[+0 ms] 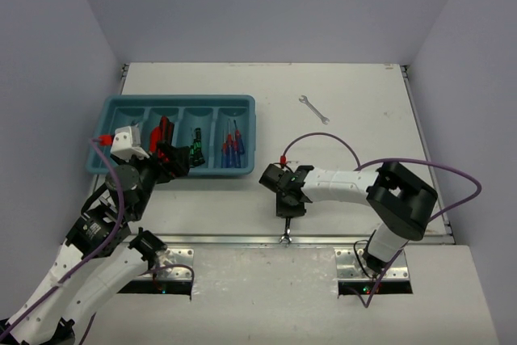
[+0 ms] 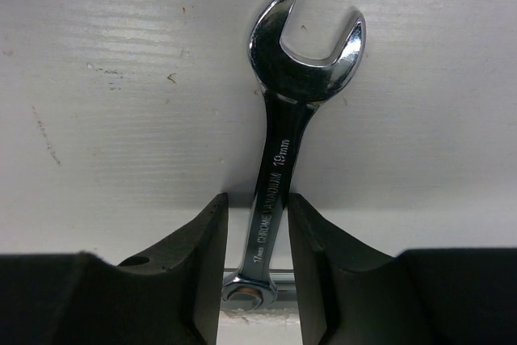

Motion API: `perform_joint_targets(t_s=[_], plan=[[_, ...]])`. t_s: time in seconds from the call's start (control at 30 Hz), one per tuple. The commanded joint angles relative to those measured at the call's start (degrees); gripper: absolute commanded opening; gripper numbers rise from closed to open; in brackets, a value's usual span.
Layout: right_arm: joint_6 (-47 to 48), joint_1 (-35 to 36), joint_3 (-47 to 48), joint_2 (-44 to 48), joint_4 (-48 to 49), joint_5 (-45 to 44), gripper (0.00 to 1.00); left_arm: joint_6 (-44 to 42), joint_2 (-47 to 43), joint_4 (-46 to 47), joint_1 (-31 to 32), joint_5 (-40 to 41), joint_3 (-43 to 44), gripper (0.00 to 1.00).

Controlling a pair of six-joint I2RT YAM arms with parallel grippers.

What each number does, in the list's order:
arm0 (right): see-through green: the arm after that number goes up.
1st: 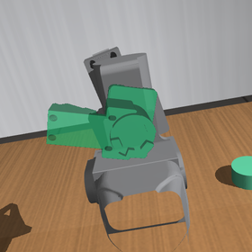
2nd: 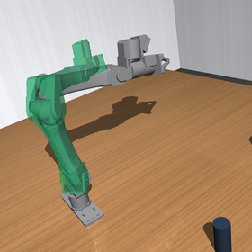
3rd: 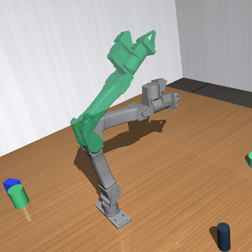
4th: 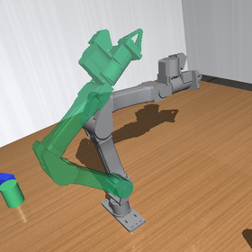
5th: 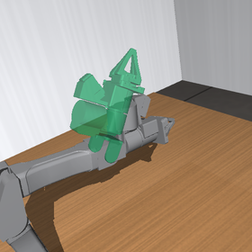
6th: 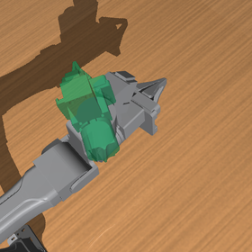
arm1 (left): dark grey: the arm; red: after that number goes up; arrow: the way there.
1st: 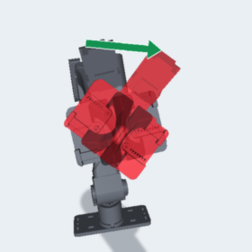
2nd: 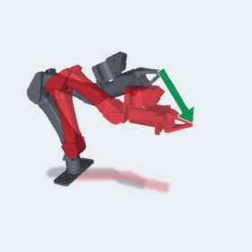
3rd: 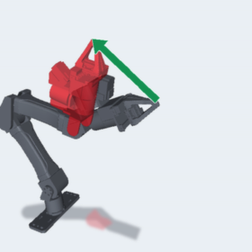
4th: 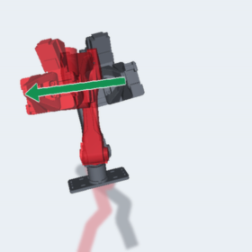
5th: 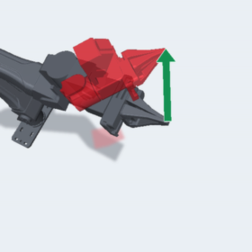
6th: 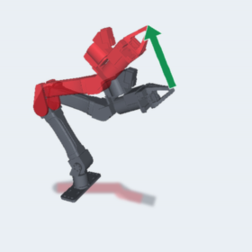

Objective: Sort the tools into containers

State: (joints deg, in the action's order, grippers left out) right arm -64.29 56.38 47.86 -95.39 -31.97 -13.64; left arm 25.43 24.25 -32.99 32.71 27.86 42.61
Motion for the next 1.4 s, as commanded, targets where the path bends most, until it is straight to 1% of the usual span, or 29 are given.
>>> perform_joint_targets(t_s=[0.0, 0.13, 0.2, 0.23, 0.27, 0.3, 0.4, 0.5, 0.63, 0.7, 0.87, 1.0, 1.13, 1.27, 1.33, 1.37], plan=[[-3.14, -0.01, -4.92, -5.05, -0.6, 0.81, 0.35, -1.0, -0.29, 1.79, 0.43, -0.63, -0.33, 1.0], [-3.65, -0.81, -6.9, -5.09, -0.48, 0.81, 0.32, -1.06, -0.26, 1.88, 0.49, -0.94, -0.33, 1.0], [-3.34, -1.29, -7.84, -4.88, 0.03, 1.06, 0.26, -1.08, -0.32, 1.88, 0.45, -0.96, -0.33, 1.0], [-3.19, -1.53, -8.17, -4.8, 0.36, 1.28, 0.18, -1.08, -0.34, 1.88, 0.43, -0.96, -0.33, 1.0], [-3.13, -1.77, -8.3, -4.8, 0.73, 1.64, 0.02, -1.08, -0.34, 1.88, 0.43, -0.96, -0.33, 1.0], [-2.82, -1.88, -8.09, -4.97, 0.77, 1.82, 0.0, -1.08, -0.47, 1.92, 0.47, -1.01, -0.33, 1.0], [-1.72, -1.98, -6.82, -5.41, -0.19, 1.69, 0.0, -1.08, -0.7, 1.97, 0.51, -0.96, -0.42, 1.0], [0.1, -1.89, -3.41, -4.64, -3.12, -0.09, 0.0, -1.07, -0.76, 1.99, 0.51, -1.1, -0.51, 1.0], [2.43, -1.89, -2.06, -1.1, -4.32, -1.31, 0.0, -0.74, -0.42, 2.0, 0.44, -1.37, -0.51, 1.0], [3.39, -1.89, -1.74, 0.85, -4.32, -1.63, 0.0, -0.73, -0.26, 2.55, 0.43, -2.92, -0.59, 1.0], [5.72, -1.88, -0.59, 4.48, -4.85, -2.53, 0.0, 0.56, 2.38, 3.81, 0.43, -7.01, -0.69, 1.0], [8.39, -1.89, 1.49, 7.2, -5.56, -4.46, 0.0, 2.57, 8.1, 4.25, 0.43, -8.4, -0.29, 1.0], [9.73, -1.89, 2.48, 9.94, -5.69, -6.11, 0.0, 6.24, 10.39, 10.45, 0.43, -15.28, -3.88, 1.0], [11.77, -1.89, 3.41, 12.31, -5.35, -7.77, 0.0, 11.45, 13.84, 23.07, 0.45, -24.47, -10.82, 1.0], [12.32, -1.89, 4.24, 12.99, -6.06, -7.82, 0.0, 14.04, 16.63, 28.74, 0.51, -27.7, -13.28, 1.0], [12.8, -1.89, 4.77, 13.66, -6.02, -7.35, 0.0, 16.28, 18.12, 33.15, 0.51, -29.47, -14.53, 1.0]])
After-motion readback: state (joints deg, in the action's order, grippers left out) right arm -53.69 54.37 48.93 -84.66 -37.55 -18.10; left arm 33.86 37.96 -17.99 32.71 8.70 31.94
